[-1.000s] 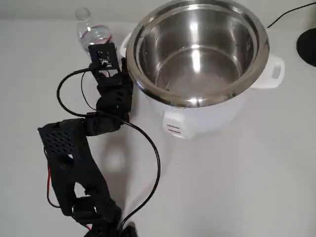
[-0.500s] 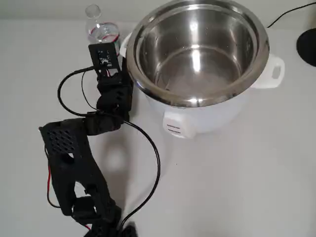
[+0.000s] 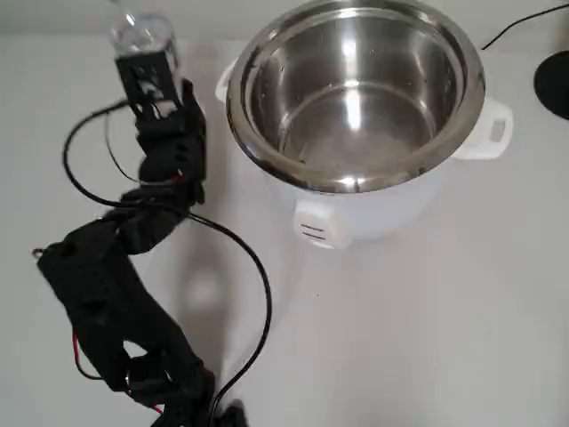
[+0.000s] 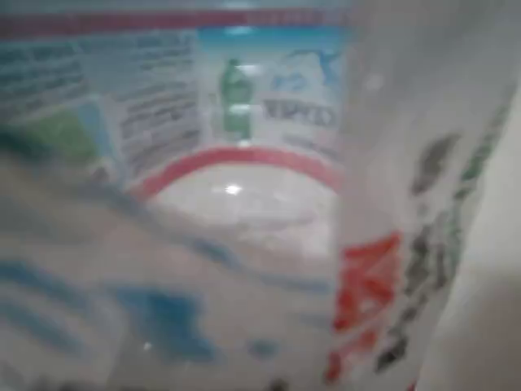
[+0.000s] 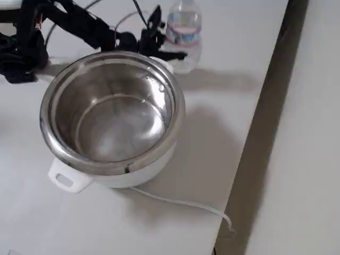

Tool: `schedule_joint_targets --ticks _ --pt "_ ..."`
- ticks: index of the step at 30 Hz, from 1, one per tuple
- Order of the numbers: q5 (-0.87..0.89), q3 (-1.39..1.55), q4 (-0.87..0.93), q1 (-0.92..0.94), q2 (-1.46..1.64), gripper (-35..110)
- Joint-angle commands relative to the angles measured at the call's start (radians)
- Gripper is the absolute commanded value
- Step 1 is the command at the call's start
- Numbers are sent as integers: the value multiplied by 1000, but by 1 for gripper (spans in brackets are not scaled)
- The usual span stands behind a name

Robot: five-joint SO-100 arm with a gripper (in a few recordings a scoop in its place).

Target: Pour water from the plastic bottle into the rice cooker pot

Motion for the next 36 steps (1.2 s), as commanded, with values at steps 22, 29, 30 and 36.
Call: schedule_joint_targets --ticks 22,29,30,36 --pt "499 -137 742 78 818 13" --pt "669 -127 798 138 899 13" --pt "690 -127 808 144 908 13" --pt "900 -127 897 170 956 13"
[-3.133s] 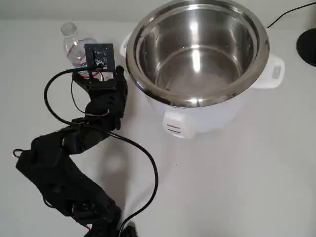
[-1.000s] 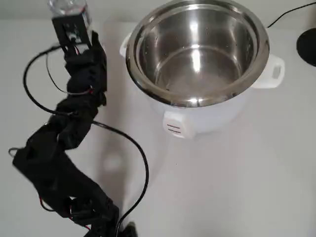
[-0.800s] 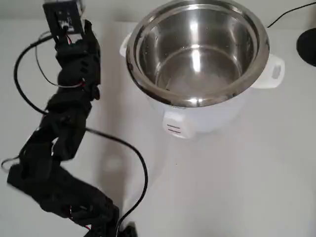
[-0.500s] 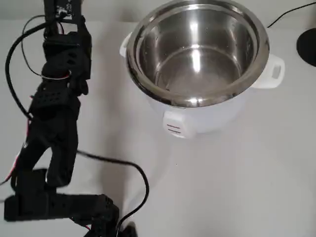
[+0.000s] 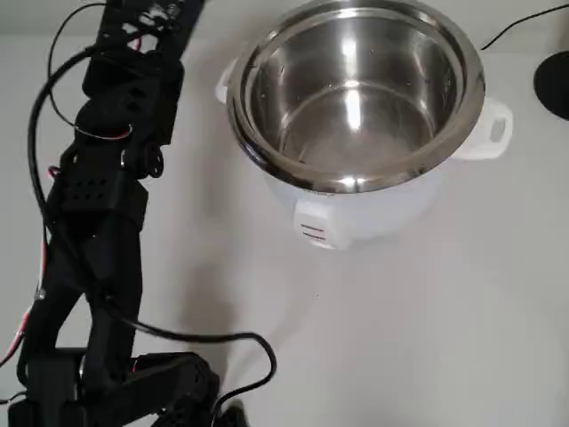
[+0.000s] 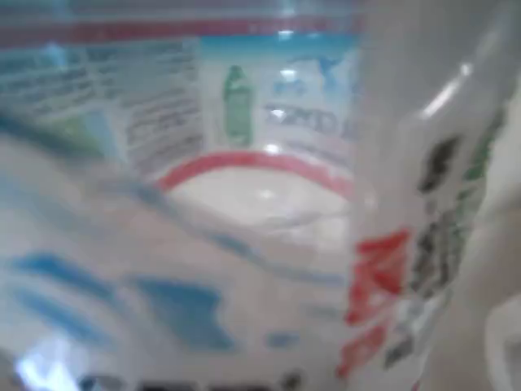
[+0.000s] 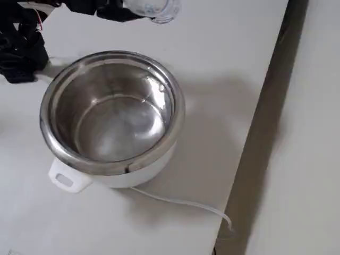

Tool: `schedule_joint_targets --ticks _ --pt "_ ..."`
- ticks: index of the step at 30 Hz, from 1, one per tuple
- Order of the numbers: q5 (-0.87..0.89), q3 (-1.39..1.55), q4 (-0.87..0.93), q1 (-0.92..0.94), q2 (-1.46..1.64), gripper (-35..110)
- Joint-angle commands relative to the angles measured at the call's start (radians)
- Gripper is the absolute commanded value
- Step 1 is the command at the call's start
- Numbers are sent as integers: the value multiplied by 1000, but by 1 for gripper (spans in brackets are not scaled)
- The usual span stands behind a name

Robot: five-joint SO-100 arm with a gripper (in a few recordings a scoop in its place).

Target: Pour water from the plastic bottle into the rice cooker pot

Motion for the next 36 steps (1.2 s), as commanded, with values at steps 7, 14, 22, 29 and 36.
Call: schedule_joint_targets --ticks 7,14,22,29,36 --pt "411 -140 95 55 129 13" --pt "653 -140 104 118 83 13" --pt "839 -190 114 138 15 13" --pt "973 -319 153 167 -89 12" --pt "1065 -417 204 202 -153 12"
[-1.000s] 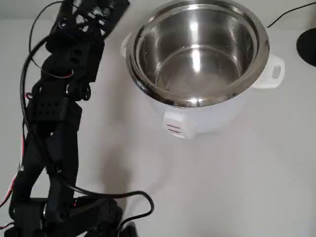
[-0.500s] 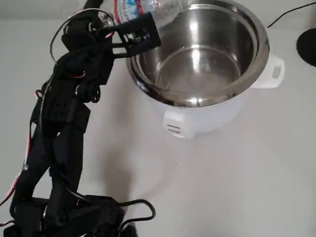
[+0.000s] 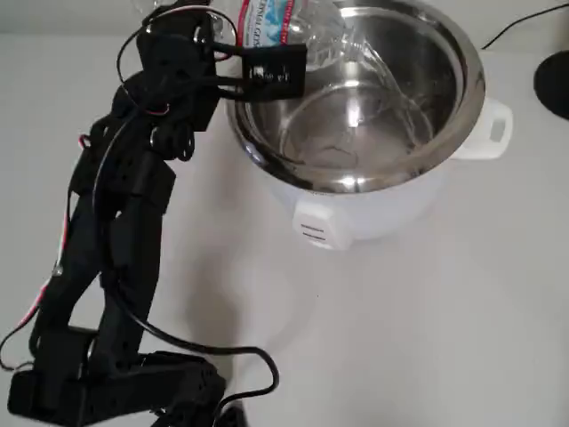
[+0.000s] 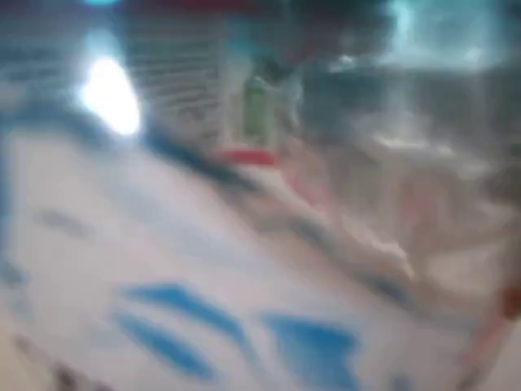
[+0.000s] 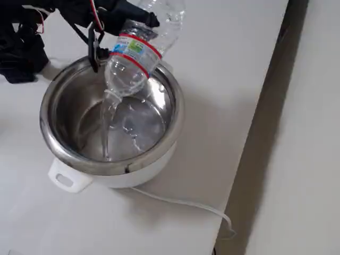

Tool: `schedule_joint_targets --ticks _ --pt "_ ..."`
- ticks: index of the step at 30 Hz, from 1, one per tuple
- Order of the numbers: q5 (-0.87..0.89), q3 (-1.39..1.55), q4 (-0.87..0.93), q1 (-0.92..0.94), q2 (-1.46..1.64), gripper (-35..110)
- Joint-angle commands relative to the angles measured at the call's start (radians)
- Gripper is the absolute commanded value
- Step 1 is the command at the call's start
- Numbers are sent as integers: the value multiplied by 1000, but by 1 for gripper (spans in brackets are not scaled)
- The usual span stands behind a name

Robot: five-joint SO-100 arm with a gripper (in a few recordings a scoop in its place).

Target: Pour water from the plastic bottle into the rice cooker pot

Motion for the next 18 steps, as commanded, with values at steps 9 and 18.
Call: schedule_joint_targets --ticks 9,18 --pt "186 -334 124 60 -66 12" --pt "313 -460 225 86 -130 12"
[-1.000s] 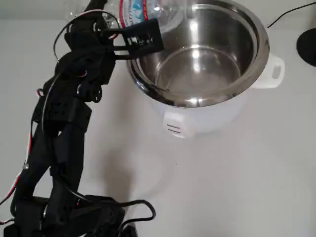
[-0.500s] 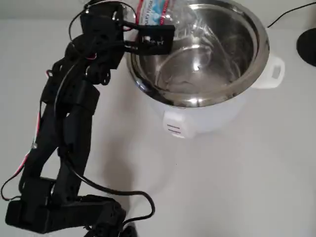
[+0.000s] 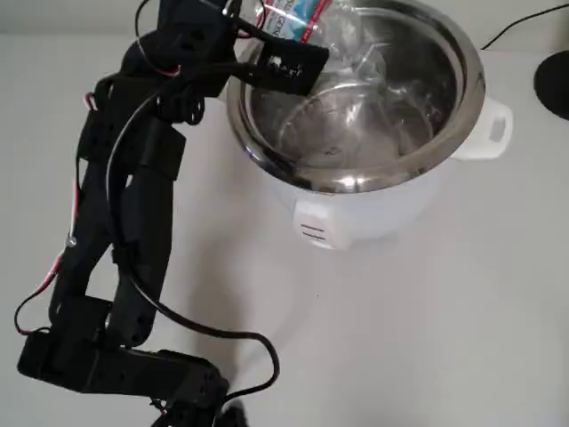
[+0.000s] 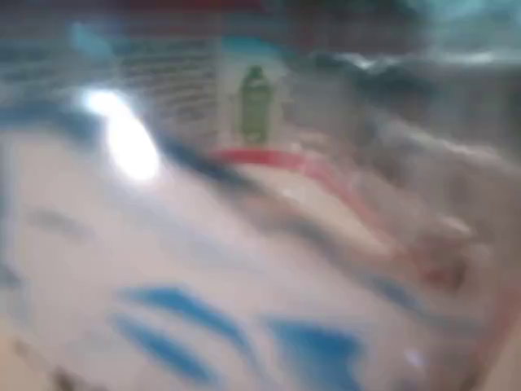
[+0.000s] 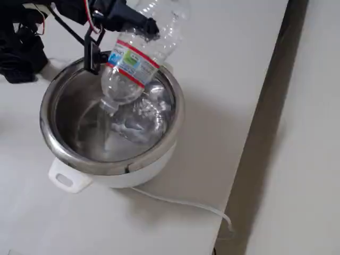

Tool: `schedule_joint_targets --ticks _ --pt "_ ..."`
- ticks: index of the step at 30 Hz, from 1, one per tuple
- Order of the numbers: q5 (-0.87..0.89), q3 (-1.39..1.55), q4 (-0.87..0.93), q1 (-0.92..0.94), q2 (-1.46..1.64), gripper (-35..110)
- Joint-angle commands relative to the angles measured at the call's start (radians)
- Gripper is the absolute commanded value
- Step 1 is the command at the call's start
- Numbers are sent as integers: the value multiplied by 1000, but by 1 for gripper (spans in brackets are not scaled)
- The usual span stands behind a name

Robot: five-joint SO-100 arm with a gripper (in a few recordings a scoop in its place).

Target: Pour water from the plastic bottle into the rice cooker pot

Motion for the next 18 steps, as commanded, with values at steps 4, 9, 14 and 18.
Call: schedule_joint_targets --ticks 4,9,14,18 --pt "114 -210 86 41 -31 13" --pt "167 -281 146 60 -66 13" --pt "204 -385 225 67 -121 13" --pt "229 -431 261 74 -135 13"
